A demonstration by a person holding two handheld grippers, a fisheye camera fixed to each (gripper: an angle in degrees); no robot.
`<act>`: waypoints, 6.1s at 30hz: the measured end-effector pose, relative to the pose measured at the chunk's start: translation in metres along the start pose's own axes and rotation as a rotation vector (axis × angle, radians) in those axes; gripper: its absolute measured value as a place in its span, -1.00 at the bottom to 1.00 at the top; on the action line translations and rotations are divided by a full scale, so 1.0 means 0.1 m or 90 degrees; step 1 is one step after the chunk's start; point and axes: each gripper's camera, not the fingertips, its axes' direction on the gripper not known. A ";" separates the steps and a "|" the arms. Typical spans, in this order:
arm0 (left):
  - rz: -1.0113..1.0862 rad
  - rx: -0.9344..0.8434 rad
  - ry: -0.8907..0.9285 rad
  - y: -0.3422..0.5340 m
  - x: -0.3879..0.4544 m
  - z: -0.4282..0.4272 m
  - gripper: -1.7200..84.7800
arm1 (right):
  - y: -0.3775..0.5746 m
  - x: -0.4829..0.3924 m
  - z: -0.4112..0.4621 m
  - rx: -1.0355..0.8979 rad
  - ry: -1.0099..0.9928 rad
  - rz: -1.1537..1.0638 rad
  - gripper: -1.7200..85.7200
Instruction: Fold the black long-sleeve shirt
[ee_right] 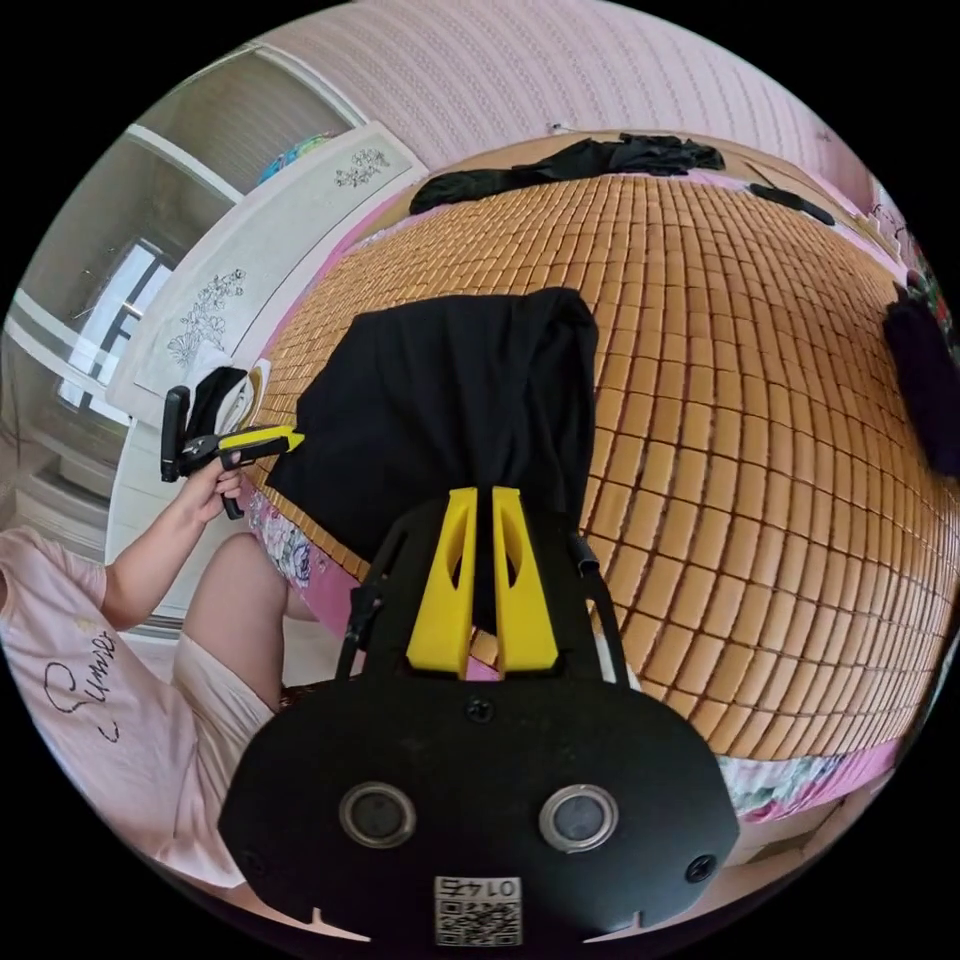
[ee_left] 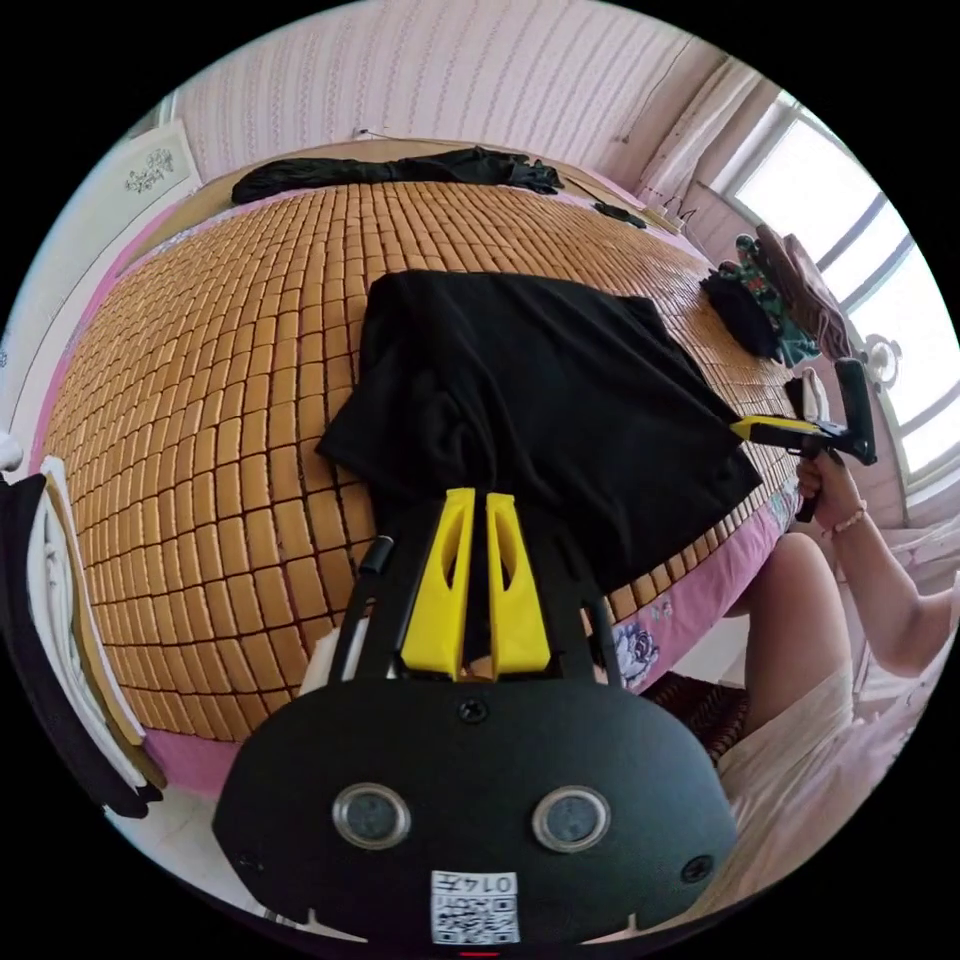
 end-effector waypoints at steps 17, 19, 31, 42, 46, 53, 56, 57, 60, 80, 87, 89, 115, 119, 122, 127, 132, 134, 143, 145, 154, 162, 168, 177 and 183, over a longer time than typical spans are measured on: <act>0.095 0.072 -0.116 0.58 1.03 -0.76 -0.95 | -0.20 -1.19 0.34 -0.103 0.167 -0.258 -0.93; 0.137 0.081 -0.013 0.52 1.48 -0.65 -0.97 | -0.49 -1.51 0.52 -0.093 0.187 -0.321 -0.95; 0.317 -0.044 -0.098 0.79 2.74 0.21 -0.98 | -2.14 -1.97 1.90 -0.348 0.224 -0.393 -0.97; 0.275 -0.008 -0.041 0.98 2.80 0.11 -0.98 | -2.44 -1.52 1.16 -0.205 0.110 -0.268 -0.96; 0.272 0.069 0.041 1.17 2.86 -0.25 -0.96 | -1.63 -1.16 -0.05 -0.043 0.097 -0.233 -0.93; 0.340 0.203 0.117 1.24 3.47 -0.45 -0.62 | 0.20 0.04 -0.93 -0.104 0.006 0.104 -0.75; 0.376 0.166 0.124 1.03 3.81 -0.18 -0.55 | 0.59 0.28 -1.21 -0.028 -0.054 0.147 -0.85; 0.379 0.161 0.123 0.93 3.92 -0.08 -0.53 | 0.61 0.32 -1.25 -0.027 -0.071 0.149 -0.87; 0.398 0.130 0.106 0.71 4.20 0.14 -0.49 | 0.65 0.49 -1.45 0.007 -0.173 0.161 -0.91; 0.441 0.009 0.114 1.25 4.69 -0.35 -0.96 | 1.14 1.25 -2.64 0.303 -0.251 0.349 -0.60; 0.458 0.014 0.127 1.92 4.78 -0.90 -0.96 | 1.20 1.32 -2.73 0.208 -0.256 0.387 -0.87; 0.446 0.012 0.113 1.96 4.76 -1.01 -0.96 | 1.37 1.36 -2.98 0.252 -0.308 0.399 -0.93; 0.297 0.072 0.241 1.60 3.80 -1.72 -0.97 | 1.12 1.36 -2.91 0.191 -0.358 0.365 -0.89; 0.293 0.102 0.297 1.44 3.77 -1.88 -0.97 | 1.17 1.35 -3.37 0.211 -0.299 0.318 -0.90; 0.218 0.120 0.325 1.27 3.55 -1.97 -0.98 | 0.97 1.24 -3.51 0.241 -0.277 0.303 -0.90; -0.019 0.139 0.294 1.14 2.64 -1.96 -0.98 | -0.06 0.75 -2.96 0.156 -0.275 0.194 -0.88; -0.148 0.059 0.215 1.04 1.98 -1.65 -0.97 | -0.99 0.18 -1.79 0.043 -0.252 0.121 -0.85; -0.191 0.037 0.190 1.01 1.83 -1.56 -0.97 | -1.26 -0.01 -1.30 -0.003 -0.203 0.078 -0.84; -0.299 0.029 0.132 0.90 1.40 -1.63 -0.87 | -1.45 -0.15 -0.86 0.022 -0.094 -0.017 -0.74; -0.295 0.078 0.086 0.87 1.32 -1.81 -0.84 | -1.41 -0.17 -0.70 0.001 -0.096 -0.044 -0.68; -0.182 0.011 0.091 0.39 1.62 -1.61 -0.75 | -1.54 -0.34 0.38 -0.100 -0.035 -0.106 -0.91; -0.216 -0.046 0.058 0.20 1.63 -1.58 -0.78 | -1.76 -0.40 1.41 -0.185 0.081 -0.124 -0.83; -0.168 0.008 0.066 0.23 1.70 -1.94 -0.68 | -1.71 -0.19 1.73 -0.181 0.045 -0.136 -0.64; -0.064 -0.047 0.005 0.19 2.01 -2.04 -0.92 | -1.18 -0.24 2.18 -0.220 -0.030 -0.213 -0.83; -0.066 0.062 0.068 0.56 1.97 -2.90 -0.98 | -0.45 -0.27 1.37 -0.013 -0.138 -0.210 -0.86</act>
